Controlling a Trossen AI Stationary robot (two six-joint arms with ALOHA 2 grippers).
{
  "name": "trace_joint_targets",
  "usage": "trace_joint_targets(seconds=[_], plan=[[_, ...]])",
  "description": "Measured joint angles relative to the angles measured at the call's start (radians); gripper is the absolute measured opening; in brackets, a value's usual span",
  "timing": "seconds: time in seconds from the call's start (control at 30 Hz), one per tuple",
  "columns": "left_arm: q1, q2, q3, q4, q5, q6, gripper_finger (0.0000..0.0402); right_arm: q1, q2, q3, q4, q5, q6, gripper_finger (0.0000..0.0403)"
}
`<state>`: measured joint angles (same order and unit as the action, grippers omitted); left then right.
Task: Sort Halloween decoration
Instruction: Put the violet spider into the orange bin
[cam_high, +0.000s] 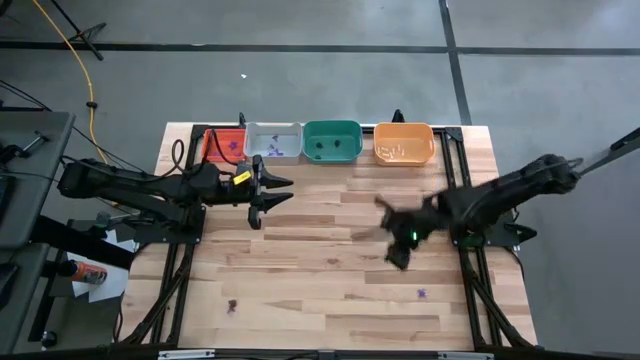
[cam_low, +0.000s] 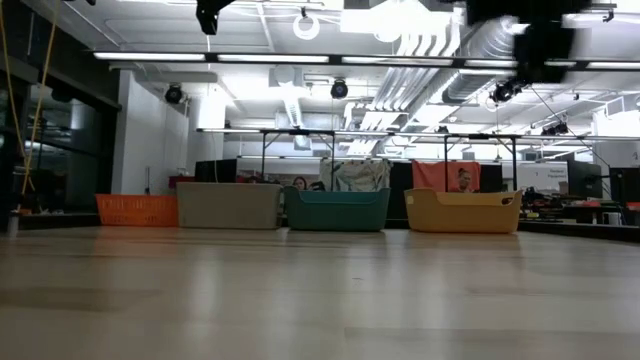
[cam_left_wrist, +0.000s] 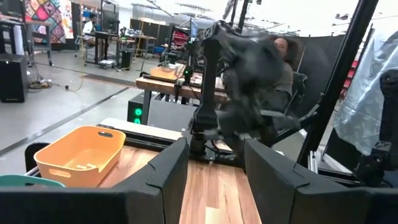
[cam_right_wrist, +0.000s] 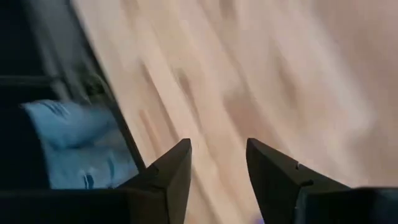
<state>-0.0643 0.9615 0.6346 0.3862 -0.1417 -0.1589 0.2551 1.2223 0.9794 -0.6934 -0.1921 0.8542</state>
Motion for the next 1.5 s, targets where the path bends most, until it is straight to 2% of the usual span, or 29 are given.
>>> trace_joint_targets(seconds=[0.1, 0.23, 0.47, 0.57, 0.9, 1.13, 1.3, 1.4, 1.5], plan=[[0.0, 0.0, 0.0, 0.0, 0.0, -0.02, 0.0144, 0.149, 0.082, 0.0, -0.088, 0.0, 0.223, 0.0147], [0.0, 0.0, 0.0, 0.002, 0.0, -0.022, 0.0144, 0.318, 0.214, 0.0, -0.108, -0.011, 0.458, 0.0147], [0.0, 0.0, 0.0, 0.003, 0.0, -0.028, 0.0144, 0.478, 0.448, 0.0, -0.15, -0.079, 0.708, 0.0146], [0.0, 0.0, 0.0, 0.003, 0.0, -0.03, 0.0144, 0.495, 0.505, -0.001, -0.179, -0.095, 0.773, 0.0146], [0.0, 0.0, 0.0, 0.002, 0.0, -0.046, 0.0144, 0.491, 0.511, -0.001, -0.178, -0.035, 0.826, 0.0146], [0.0, 0.0, 0.0, 0.002, 0.0, -0.048, 0.0144, 0.489, 0.503, -0.091, -0.039, -0.055, 0.927, 0.0146], [0.0, 0.0, 0.0, 0.001, 0.0, -0.048, 0.0144, 0.491, 0.505, -0.099, -0.042, -0.039, 0.926, 0.0145], [0.0, 0.0, 0.0, 0.001, 0.0, -0.048, 0.0144, 0.491, 0.506, -0.099, -0.044, -0.031, 0.911, 0.013], [0.001, 0.0, 0.0, 0.001, 0.0, -0.048, 0.0144, 0.491, 0.507, -0.099, -0.046, -0.022, 0.875, 0.0088]])
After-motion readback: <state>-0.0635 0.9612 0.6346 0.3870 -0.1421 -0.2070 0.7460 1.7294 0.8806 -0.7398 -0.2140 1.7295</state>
